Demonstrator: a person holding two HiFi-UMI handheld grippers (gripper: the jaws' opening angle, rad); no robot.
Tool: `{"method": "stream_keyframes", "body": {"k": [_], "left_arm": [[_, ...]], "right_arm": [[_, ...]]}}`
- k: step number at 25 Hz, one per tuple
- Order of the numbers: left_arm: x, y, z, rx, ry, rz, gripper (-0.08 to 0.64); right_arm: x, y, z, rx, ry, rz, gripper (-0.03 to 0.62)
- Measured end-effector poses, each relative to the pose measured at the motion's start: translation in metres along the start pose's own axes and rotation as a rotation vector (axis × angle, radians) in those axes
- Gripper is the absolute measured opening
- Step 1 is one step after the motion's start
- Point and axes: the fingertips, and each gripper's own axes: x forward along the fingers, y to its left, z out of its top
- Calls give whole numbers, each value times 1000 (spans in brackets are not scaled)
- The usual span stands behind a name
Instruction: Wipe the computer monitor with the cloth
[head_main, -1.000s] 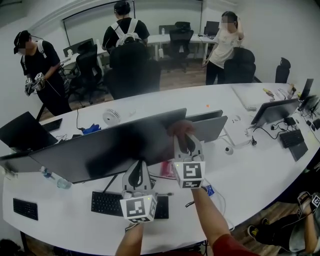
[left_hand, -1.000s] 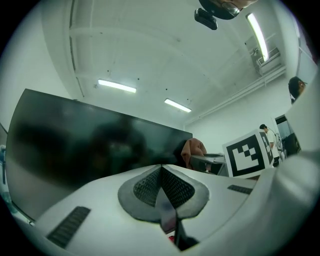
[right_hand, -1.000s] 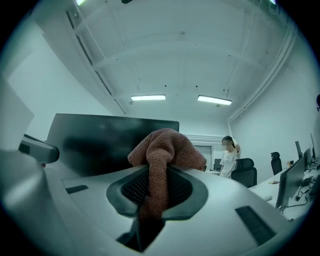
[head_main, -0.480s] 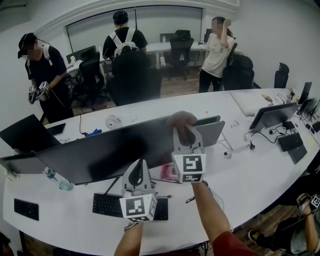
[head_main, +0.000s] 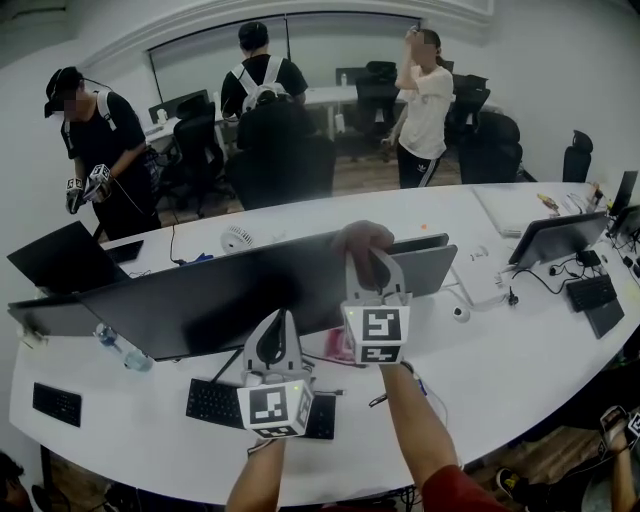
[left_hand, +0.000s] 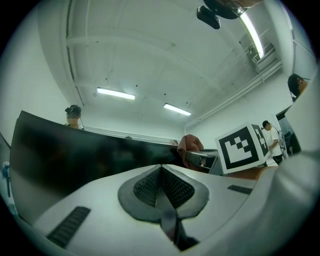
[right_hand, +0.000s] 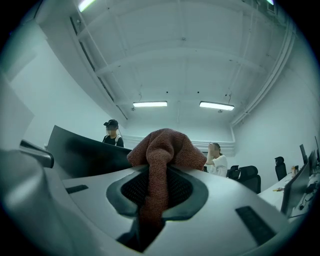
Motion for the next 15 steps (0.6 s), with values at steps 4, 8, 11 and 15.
{"method": "stream_keyframes", "body": {"k": [4, 8, 11, 15], "left_arm": [[2, -6, -6, 2, 23, 26, 23], [1, -7, -7, -15, 28, 59, 23], [1, -3, -5, -13, 28, 75, 23], [-5, 3, -4, -8, 27, 70, 23]], "right_arm": [[0, -2, 1, 13, 1, 16, 78], [1, -1, -1, 20, 0, 33, 77], [1, 0, -2, 23, 4, 36, 77], [-1, 3, -8, 26, 16, 20, 77]]}}
